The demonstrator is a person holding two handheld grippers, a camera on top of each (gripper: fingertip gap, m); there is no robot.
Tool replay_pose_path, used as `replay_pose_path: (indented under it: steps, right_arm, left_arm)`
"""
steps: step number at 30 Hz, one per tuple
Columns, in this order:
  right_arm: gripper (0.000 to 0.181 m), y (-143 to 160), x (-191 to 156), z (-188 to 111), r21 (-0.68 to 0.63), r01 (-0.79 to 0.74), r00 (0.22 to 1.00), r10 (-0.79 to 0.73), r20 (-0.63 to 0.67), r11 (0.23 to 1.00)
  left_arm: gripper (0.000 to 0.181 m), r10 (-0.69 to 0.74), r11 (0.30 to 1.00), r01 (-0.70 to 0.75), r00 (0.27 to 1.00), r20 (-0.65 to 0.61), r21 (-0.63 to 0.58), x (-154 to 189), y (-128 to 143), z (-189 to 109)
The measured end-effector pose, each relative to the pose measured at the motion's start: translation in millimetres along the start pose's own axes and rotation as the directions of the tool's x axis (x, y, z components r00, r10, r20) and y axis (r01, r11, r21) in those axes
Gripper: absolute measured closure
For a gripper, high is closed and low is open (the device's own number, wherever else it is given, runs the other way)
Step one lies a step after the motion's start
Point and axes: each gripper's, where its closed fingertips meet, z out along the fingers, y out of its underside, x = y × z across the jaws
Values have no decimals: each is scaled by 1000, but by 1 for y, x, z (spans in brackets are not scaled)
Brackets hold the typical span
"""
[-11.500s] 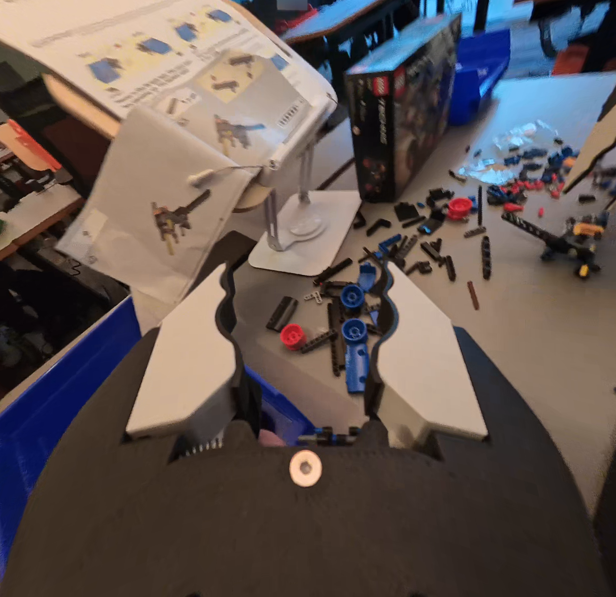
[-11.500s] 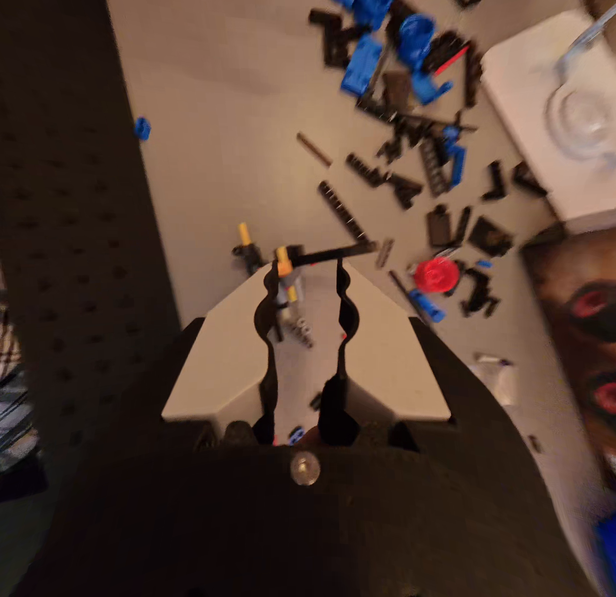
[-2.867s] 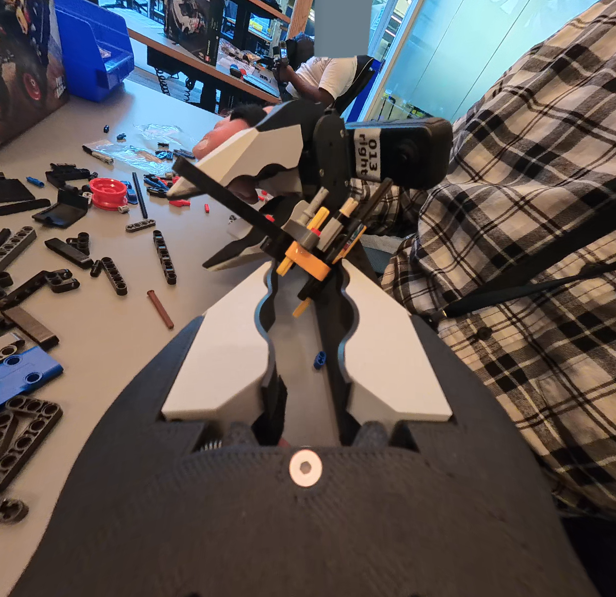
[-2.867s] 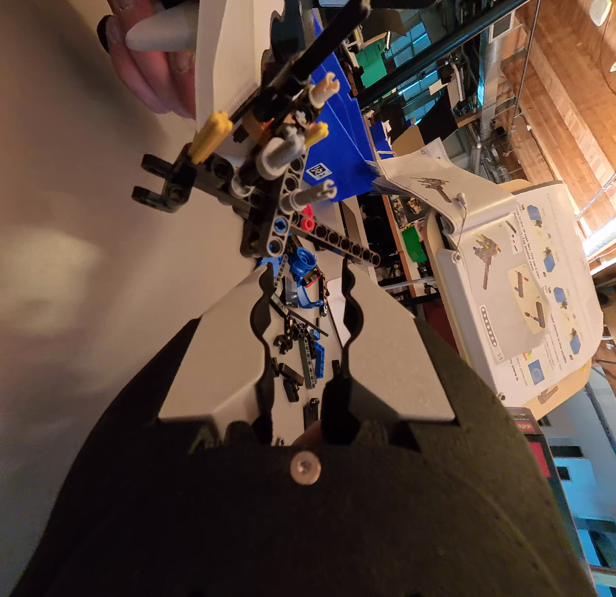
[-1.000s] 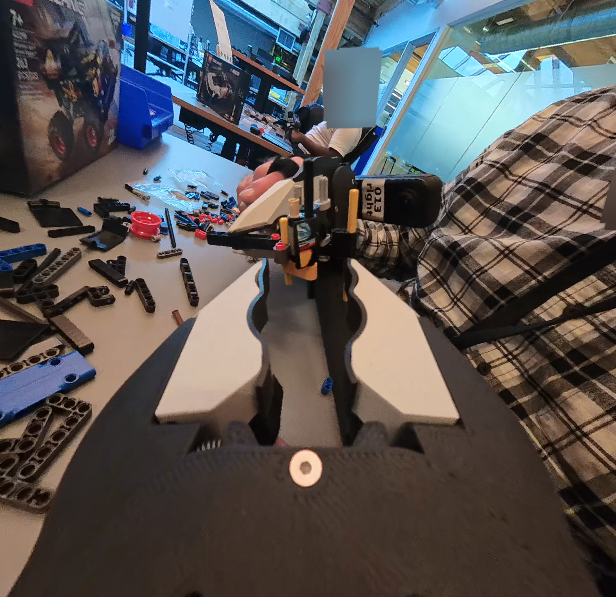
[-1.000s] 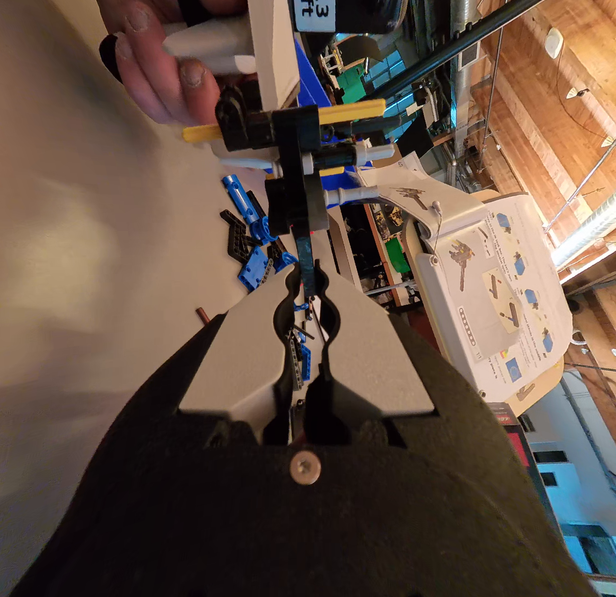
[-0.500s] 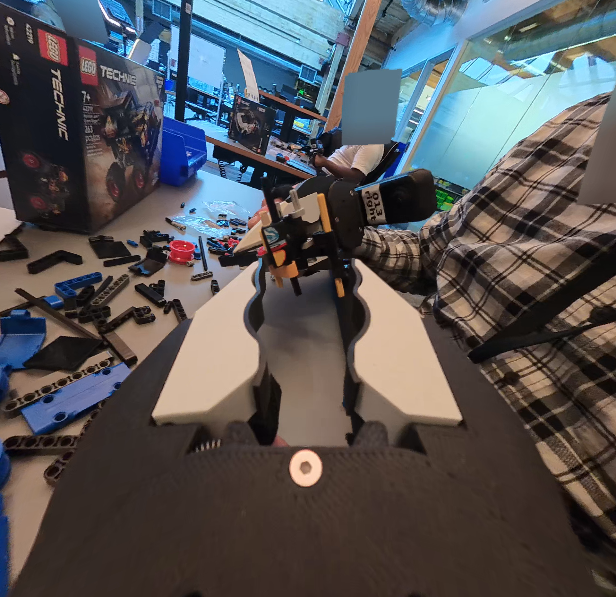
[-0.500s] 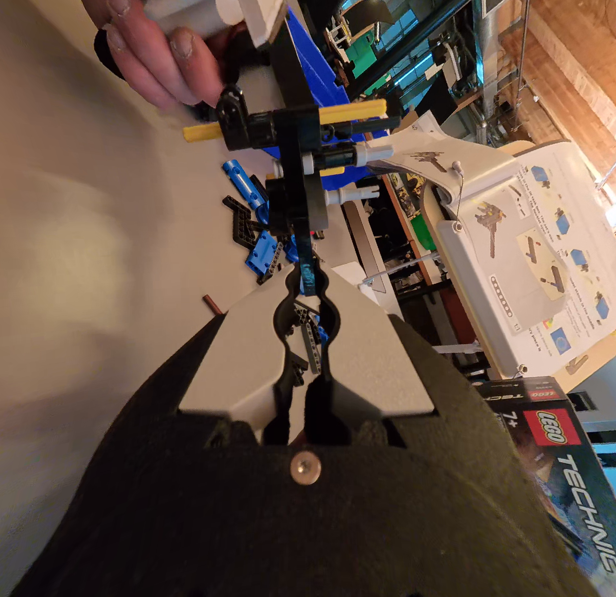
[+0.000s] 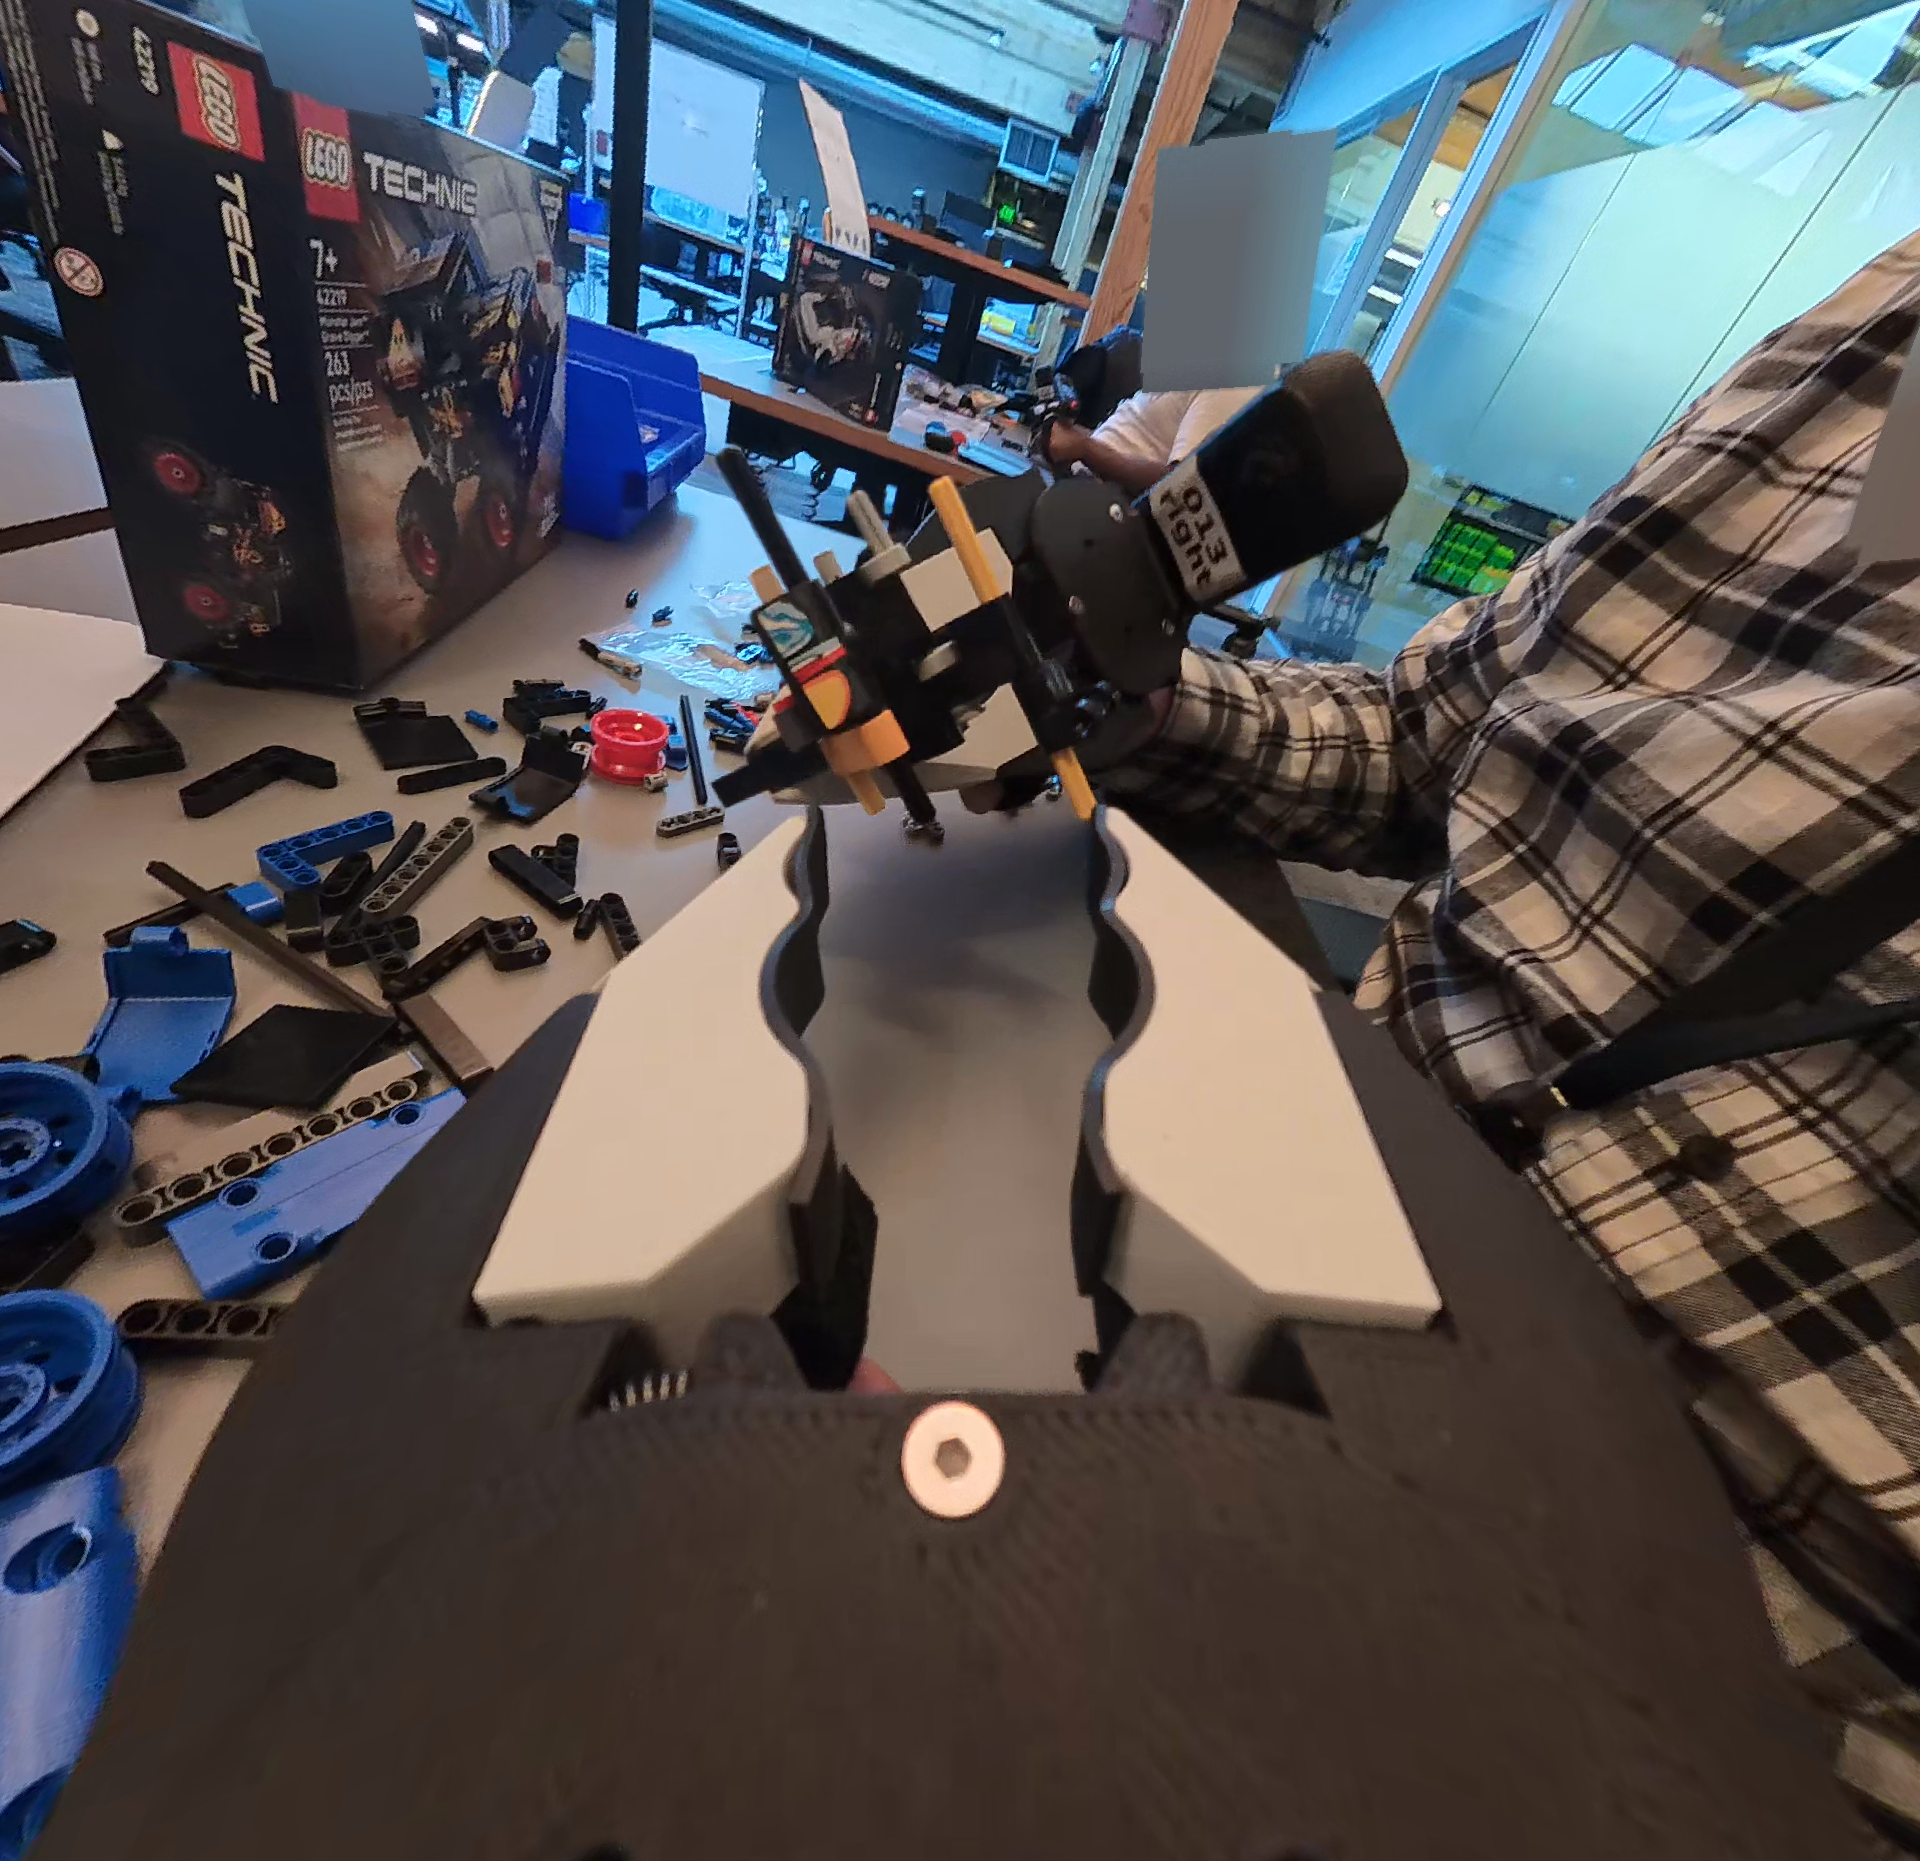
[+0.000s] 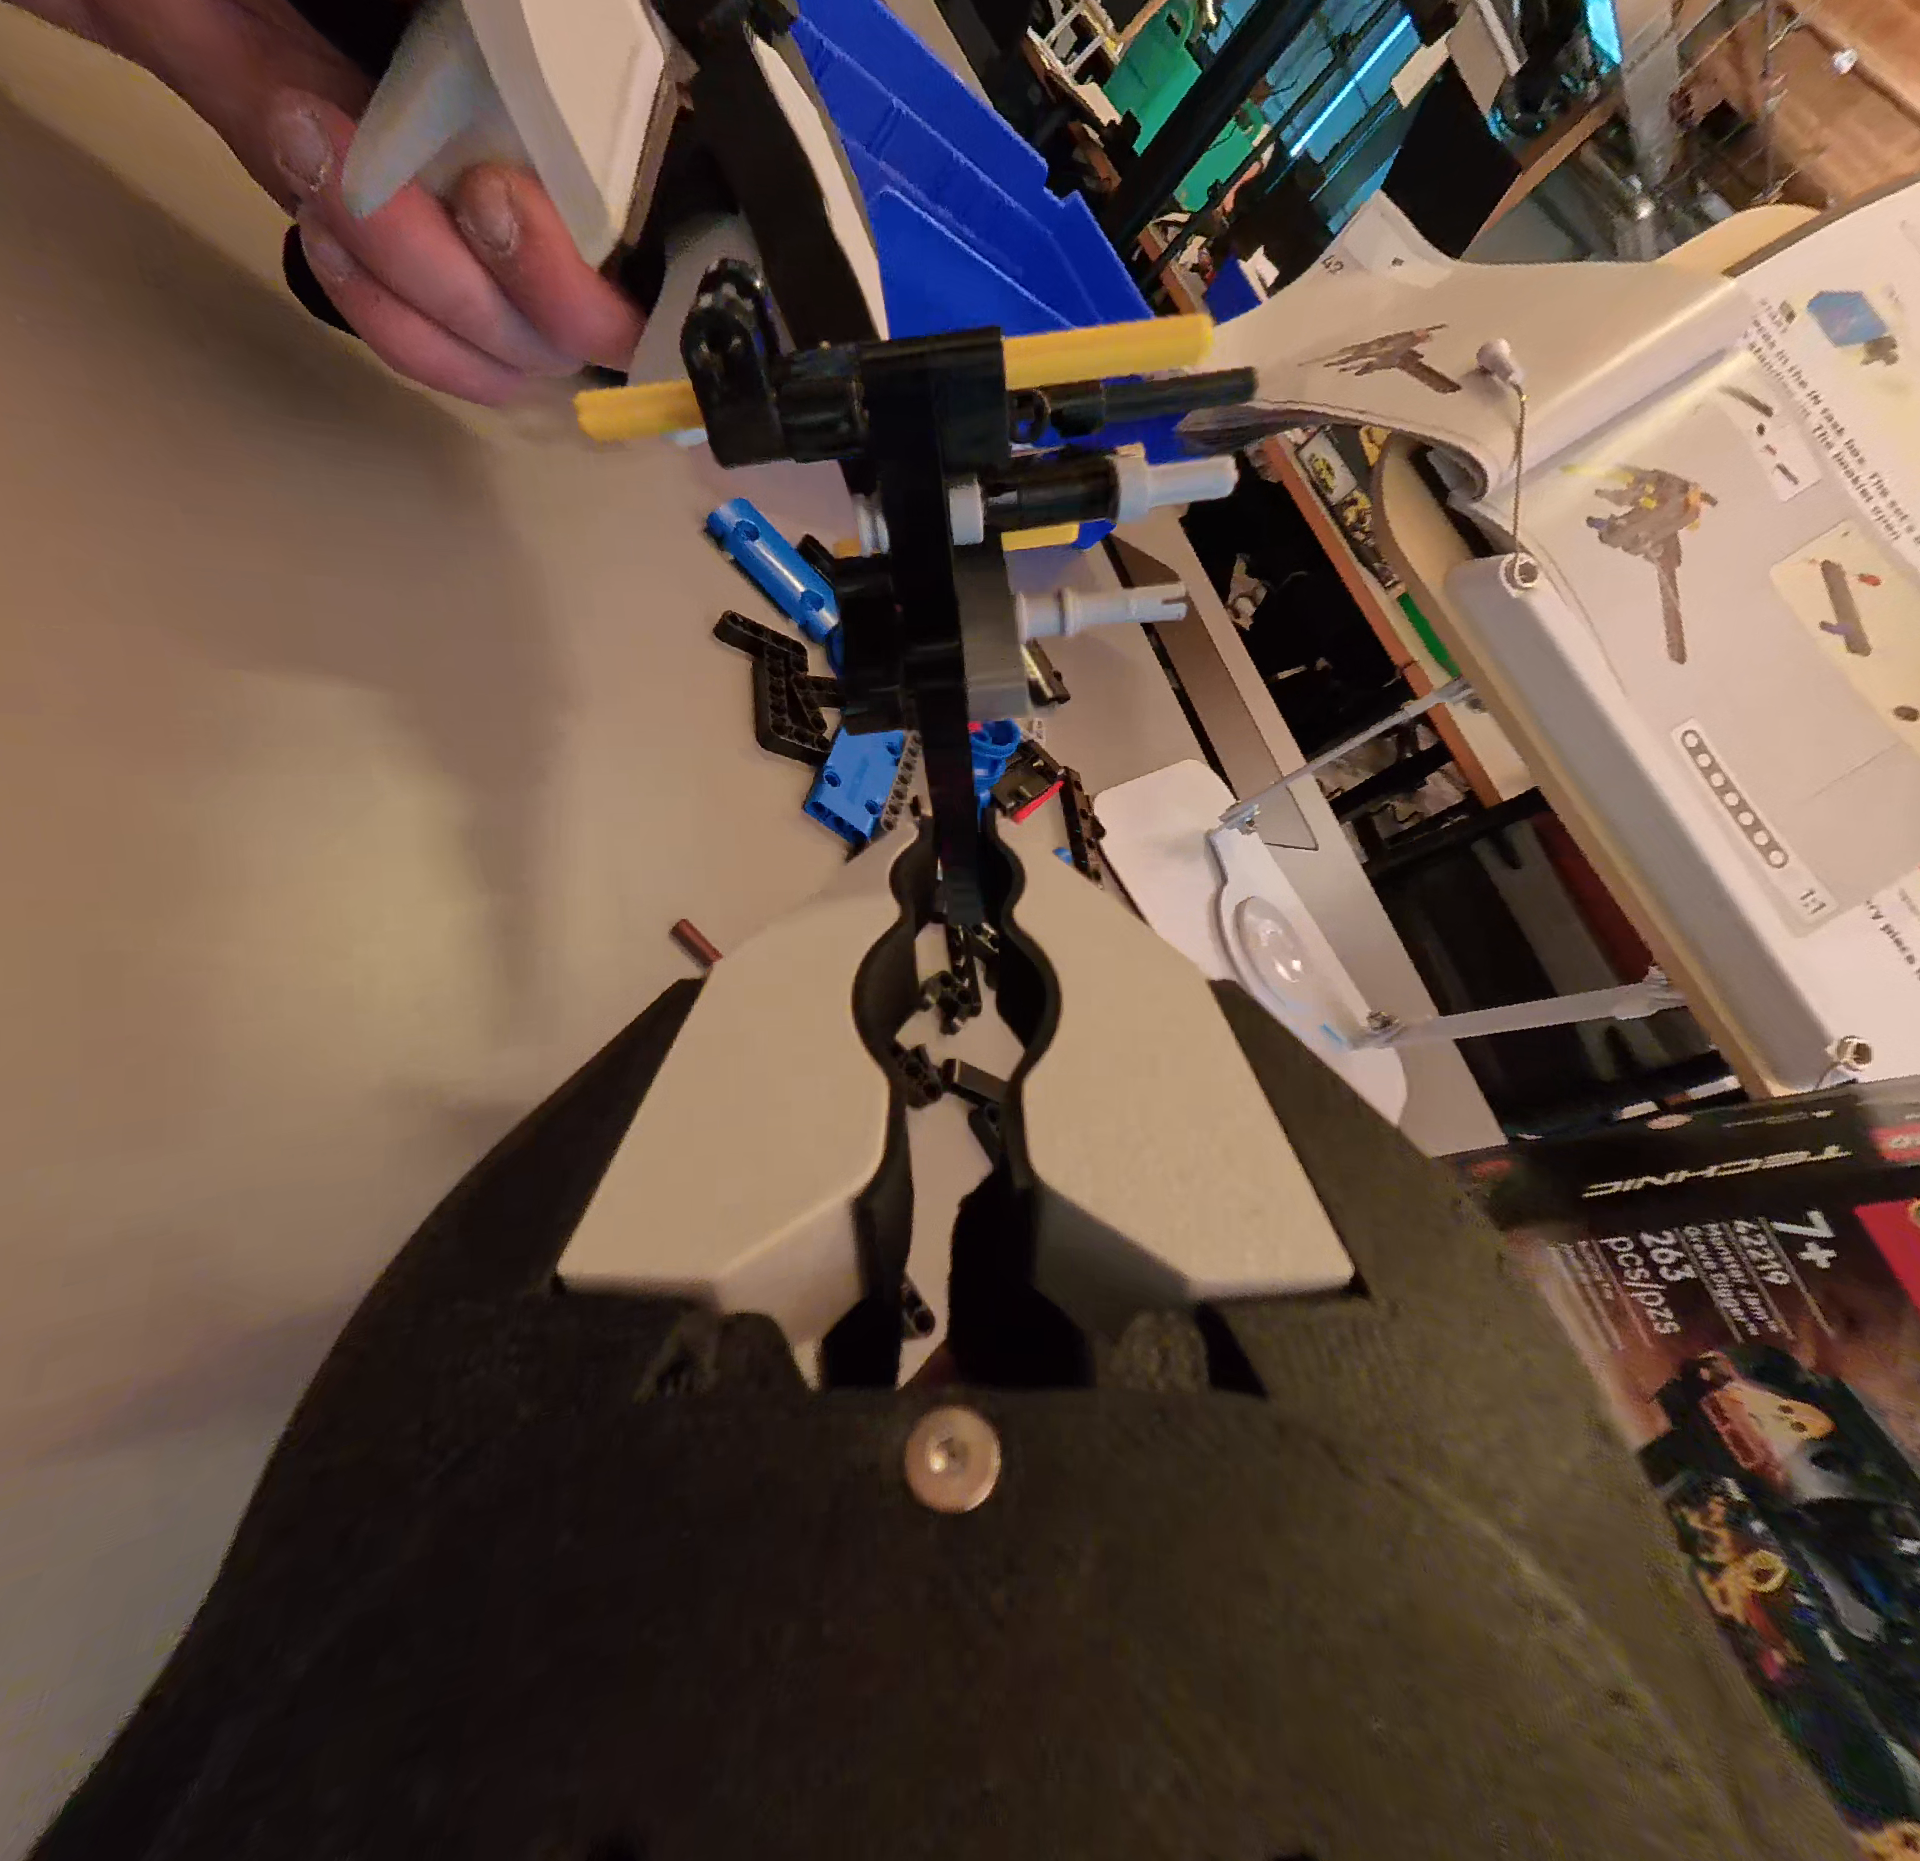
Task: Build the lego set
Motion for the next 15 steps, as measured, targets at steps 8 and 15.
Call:
replay_pose_path:
  steps: [8,15]
  right_arm:
    - [176,4,-4,2,-3,-245,964,244,110,970]
    - [176,1,-9,-1,-14,-506,832,492,256,862]
  left_arm:
    - [133,48,999,-47,998,52,-18,-6,2,2]
    - [134,74,997,-72,992,101,-19,-13,0,4]
